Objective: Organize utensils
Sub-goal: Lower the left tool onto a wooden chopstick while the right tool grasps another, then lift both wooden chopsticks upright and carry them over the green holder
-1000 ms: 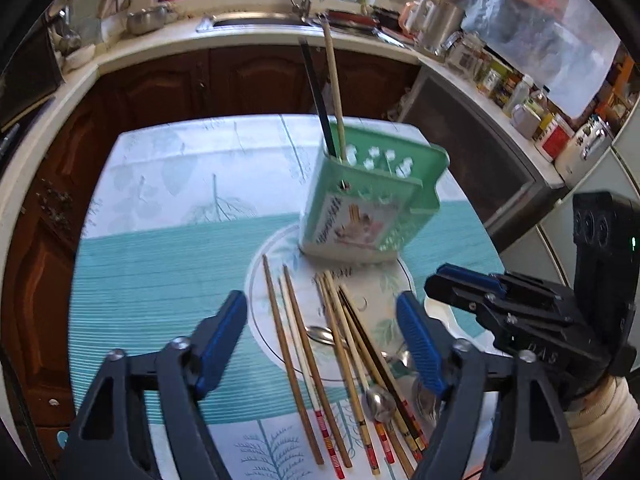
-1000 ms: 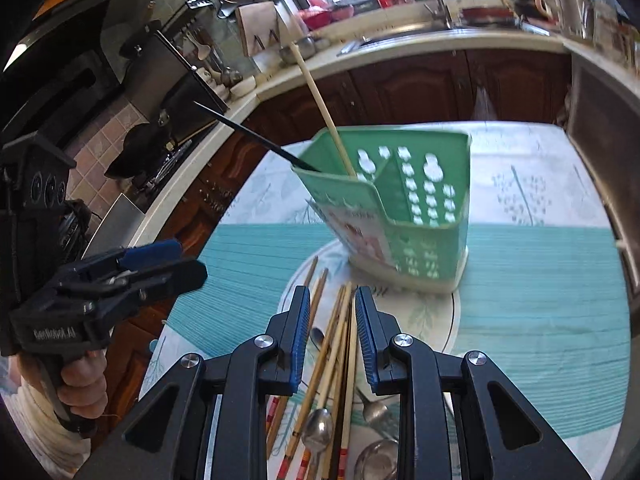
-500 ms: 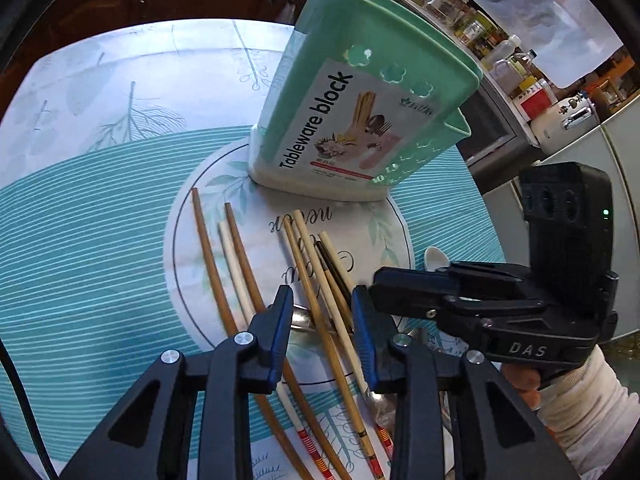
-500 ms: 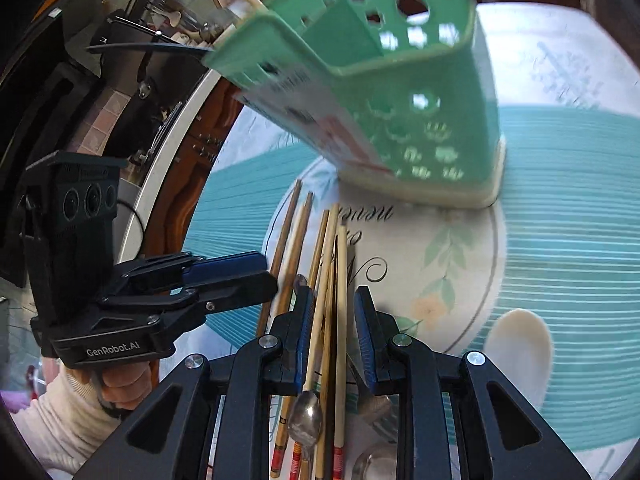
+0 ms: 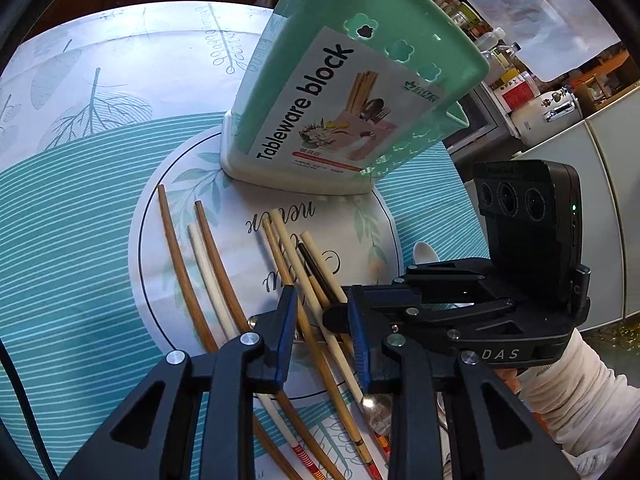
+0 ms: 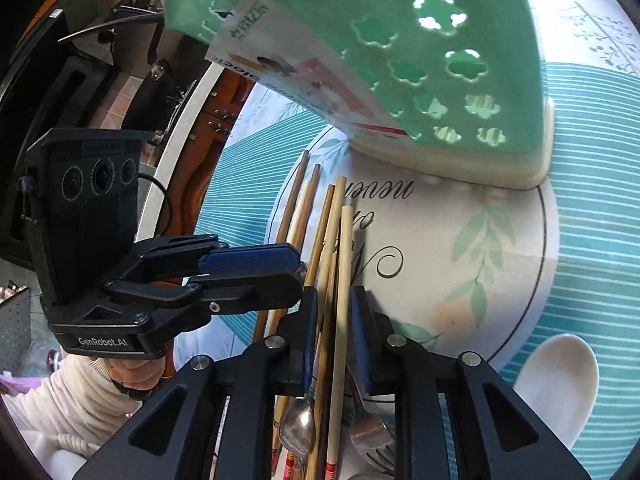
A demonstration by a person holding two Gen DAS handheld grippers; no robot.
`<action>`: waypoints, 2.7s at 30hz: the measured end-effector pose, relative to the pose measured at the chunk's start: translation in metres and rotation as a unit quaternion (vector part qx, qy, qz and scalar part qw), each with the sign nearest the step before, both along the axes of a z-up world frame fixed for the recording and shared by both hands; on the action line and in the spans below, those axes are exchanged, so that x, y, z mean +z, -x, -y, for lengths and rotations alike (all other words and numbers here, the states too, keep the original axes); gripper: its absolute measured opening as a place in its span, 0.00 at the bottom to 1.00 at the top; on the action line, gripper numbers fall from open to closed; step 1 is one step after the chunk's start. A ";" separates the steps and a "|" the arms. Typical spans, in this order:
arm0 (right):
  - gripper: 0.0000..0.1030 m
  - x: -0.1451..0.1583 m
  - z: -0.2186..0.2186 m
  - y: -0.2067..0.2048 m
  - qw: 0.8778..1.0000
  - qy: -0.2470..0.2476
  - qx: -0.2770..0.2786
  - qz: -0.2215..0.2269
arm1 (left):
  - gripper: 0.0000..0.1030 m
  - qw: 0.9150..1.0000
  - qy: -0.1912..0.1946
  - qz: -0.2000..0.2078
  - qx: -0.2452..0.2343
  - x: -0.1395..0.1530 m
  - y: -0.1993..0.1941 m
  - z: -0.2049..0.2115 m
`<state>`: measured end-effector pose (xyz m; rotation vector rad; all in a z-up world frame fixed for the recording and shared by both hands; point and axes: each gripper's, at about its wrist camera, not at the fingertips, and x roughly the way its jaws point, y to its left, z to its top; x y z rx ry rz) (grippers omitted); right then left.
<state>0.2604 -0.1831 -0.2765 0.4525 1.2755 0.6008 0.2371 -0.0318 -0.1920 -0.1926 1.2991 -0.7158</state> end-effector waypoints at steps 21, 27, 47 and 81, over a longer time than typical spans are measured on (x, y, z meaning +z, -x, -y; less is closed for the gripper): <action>0.05 0.032 0.030 0.017 0.995 -0.050 -0.085 0.034 | 0.23 0.999 0.004 -0.043 0.003 -0.019 -0.017 0.007; 0.05 0.042 0.040 0.029 0.993 -0.065 -0.091 0.045 | 0.05 0.999 -0.019 -0.045 0.017 -0.018 -0.014 0.018; 0.05 0.119 0.051 0.072 0.988 -0.062 -0.091 0.111 | 0.03 0.991 0.003 0.084 0.102 0.070 0.049 -0.024; 0.05 0.432 0.039 0.069 0.856 0.057 -0.221 0.465 | 0.03 0.918 -0.038 0.357 0.171 0.342 0.056 0.001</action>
